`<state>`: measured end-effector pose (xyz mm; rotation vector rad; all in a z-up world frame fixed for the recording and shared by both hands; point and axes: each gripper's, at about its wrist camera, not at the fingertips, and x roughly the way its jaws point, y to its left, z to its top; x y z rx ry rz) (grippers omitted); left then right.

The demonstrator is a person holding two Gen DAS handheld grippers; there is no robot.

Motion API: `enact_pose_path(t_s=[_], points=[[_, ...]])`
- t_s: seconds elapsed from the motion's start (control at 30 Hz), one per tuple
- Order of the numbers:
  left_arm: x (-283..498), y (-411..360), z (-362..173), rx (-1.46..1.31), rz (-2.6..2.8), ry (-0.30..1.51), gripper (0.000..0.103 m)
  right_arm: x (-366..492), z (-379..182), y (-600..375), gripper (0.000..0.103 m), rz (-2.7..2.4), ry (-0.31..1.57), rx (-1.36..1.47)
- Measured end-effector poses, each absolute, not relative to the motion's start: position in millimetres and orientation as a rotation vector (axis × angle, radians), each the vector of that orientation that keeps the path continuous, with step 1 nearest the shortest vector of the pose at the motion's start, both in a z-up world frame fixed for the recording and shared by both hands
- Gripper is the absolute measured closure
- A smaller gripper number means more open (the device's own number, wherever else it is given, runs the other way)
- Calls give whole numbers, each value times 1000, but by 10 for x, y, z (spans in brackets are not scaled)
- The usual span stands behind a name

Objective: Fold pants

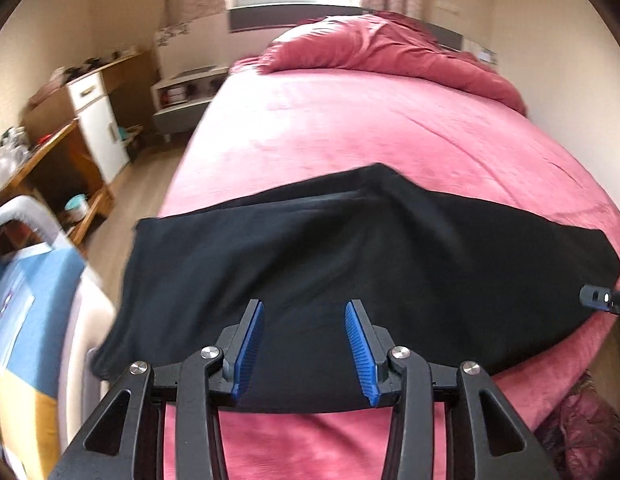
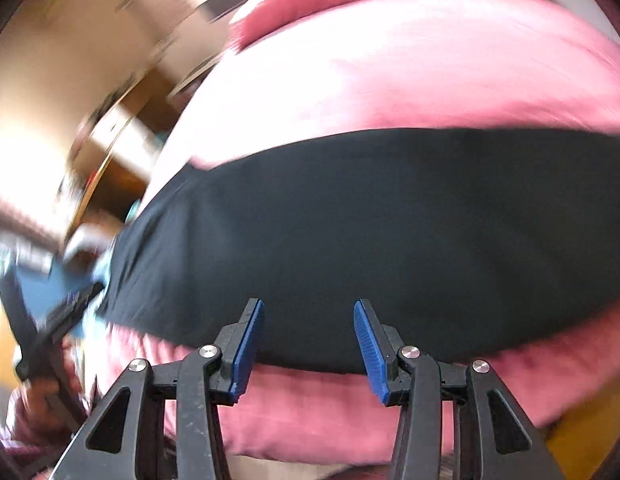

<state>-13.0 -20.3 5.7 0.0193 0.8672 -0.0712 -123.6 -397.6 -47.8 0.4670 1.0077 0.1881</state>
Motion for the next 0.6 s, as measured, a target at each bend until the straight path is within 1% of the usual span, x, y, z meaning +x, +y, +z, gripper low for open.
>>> enact_pose_path(t_s=[0.2, 0.33, 0.37, 0.6], points=[[-78, -511, 14, 65, -147, 894, 60, -1750, -681, -5097, 55, -71, 925, 743], [-8, -633, -68, 84, -176, 930, 60, -2097, -835, -5694, 55, -204, 815, 946], [12, -656, -94, 82, -184, 941, 60, -2148, -867, -5791, 53, -223, 798, 976], [103, -734, -331, 49, -219, 1033, 60, -2443, -1024, -6352, 53, -317, 654, 1157]])
